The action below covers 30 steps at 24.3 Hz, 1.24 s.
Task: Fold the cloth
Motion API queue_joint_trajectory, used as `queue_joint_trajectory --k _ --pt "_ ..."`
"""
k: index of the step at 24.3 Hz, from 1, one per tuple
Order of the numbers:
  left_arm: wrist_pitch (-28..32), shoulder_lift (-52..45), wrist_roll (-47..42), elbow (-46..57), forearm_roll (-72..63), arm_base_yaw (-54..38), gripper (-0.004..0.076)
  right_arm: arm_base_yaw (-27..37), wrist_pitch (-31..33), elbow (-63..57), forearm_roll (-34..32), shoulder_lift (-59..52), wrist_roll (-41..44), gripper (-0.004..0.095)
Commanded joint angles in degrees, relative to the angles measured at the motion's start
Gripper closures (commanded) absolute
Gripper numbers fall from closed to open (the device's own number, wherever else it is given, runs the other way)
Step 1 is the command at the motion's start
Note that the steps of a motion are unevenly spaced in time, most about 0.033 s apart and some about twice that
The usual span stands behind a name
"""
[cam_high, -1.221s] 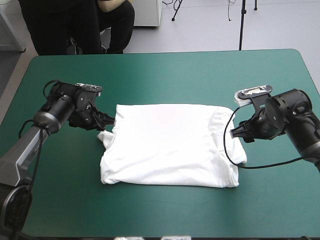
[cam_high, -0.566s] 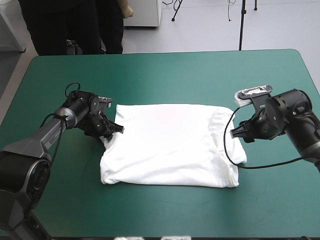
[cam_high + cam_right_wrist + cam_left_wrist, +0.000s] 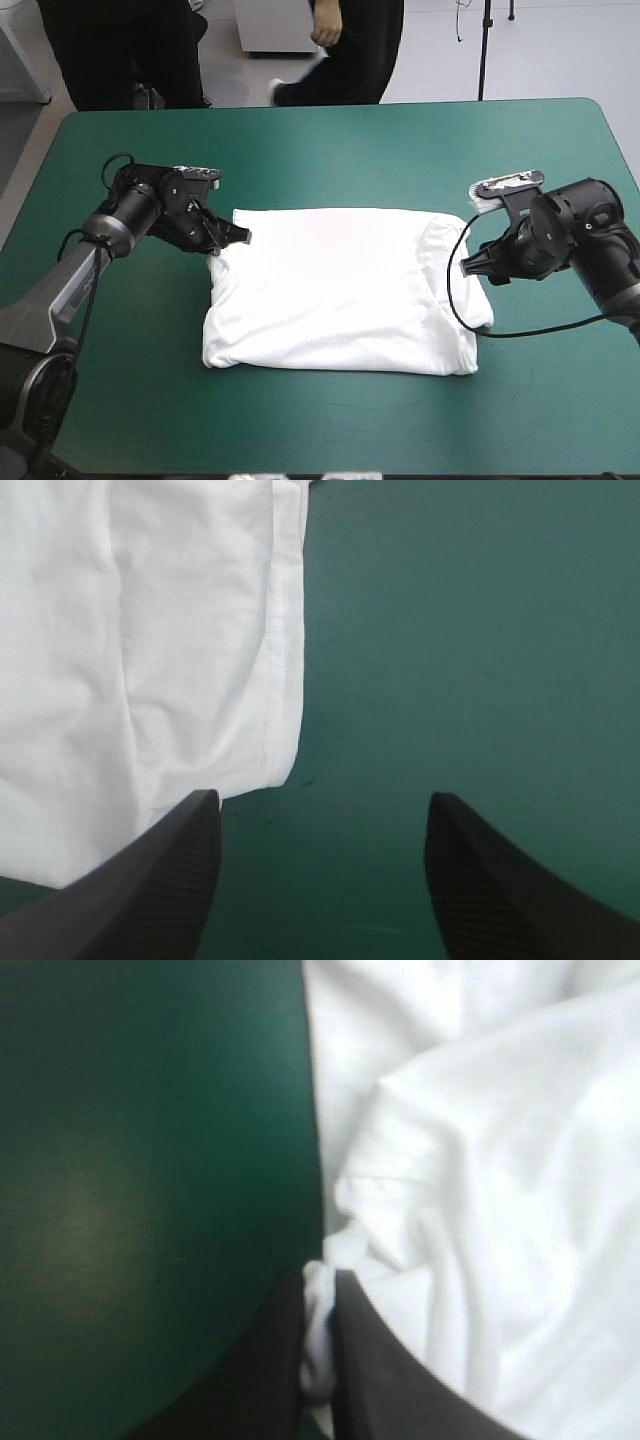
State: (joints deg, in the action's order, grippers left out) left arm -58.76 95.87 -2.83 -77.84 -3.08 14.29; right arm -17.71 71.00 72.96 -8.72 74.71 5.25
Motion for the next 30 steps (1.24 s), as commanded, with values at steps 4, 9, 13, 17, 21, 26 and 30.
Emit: queue_joint_trajectory --k 4,9,13,17,21,26,30 --pt "2.2 -2.4 2.3 -1.9 -8.1 5.3 0.0733 0.0 -0.7 1.7 -0.9 -1.7 -0.5 0.035" --pt "5.1 4.6 2.5 -1.9 -7.3 11.4 0.0733 0.0 -0.3 1.7 -0.9 -1.7 -0.5 0.0353" --pt "5.8 8.3 2.8 -1.9 -7.5 11.9 0.0733 0.0 -0.8 1.7 -1.7 -1.7 -0.5 0.0353" --pt "3.3 9.0 5.1 -2.2 -8.1 11.9 0.0714 0.0 -3.8 1.5 -5.3 -1.5 1.9 0.0353" --pt "-1.4 8.9 6.0 -3.7 -8.4 11.9 0.0579 0.0 -5.6 1.3 -6.1 -0.3 3.1 0.0352" --pt "-6.7 6.7 8.7 -6.2 -11.6 11.9 0.0309 0.0 -9.1 -4.8 -5.4 1.7 3.8 0.0352" --pt "-7.8 2.4 9.6 -9.0 -13.8 11.9 0.0208 0.0 -14.7 -12.0 -2.8 1.9 3.8 0.0352"
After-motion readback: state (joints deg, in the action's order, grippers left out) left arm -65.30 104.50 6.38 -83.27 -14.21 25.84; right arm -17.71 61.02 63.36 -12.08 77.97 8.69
